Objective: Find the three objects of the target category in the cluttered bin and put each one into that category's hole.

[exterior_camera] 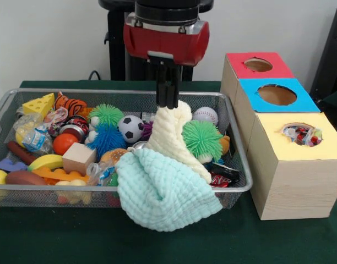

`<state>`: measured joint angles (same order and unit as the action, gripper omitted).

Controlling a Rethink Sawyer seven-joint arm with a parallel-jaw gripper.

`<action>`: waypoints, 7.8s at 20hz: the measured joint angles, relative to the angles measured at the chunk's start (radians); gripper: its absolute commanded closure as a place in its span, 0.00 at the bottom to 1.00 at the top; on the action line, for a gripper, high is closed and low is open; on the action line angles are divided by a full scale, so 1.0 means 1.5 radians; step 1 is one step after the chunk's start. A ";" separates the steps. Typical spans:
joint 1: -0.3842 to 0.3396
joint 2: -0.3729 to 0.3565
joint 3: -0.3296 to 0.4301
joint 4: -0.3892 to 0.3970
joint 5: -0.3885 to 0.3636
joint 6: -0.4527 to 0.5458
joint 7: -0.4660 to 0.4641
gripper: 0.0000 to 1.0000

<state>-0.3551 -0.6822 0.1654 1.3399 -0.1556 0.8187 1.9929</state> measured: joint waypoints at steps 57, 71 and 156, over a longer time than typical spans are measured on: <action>-0.035 0.194 0.040 -0.001 -0.093 -0.172 0.000 1.00; -0.028 0.170 0.039 0.007 -0.096 -0.165 0.000 1.00; -0.104 -0.068 0.082 0.211 -0.069 -0.127 0.000 0.00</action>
<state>-0.5116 -0.7838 0.2877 1.6562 -0.2592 0.6288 1.9929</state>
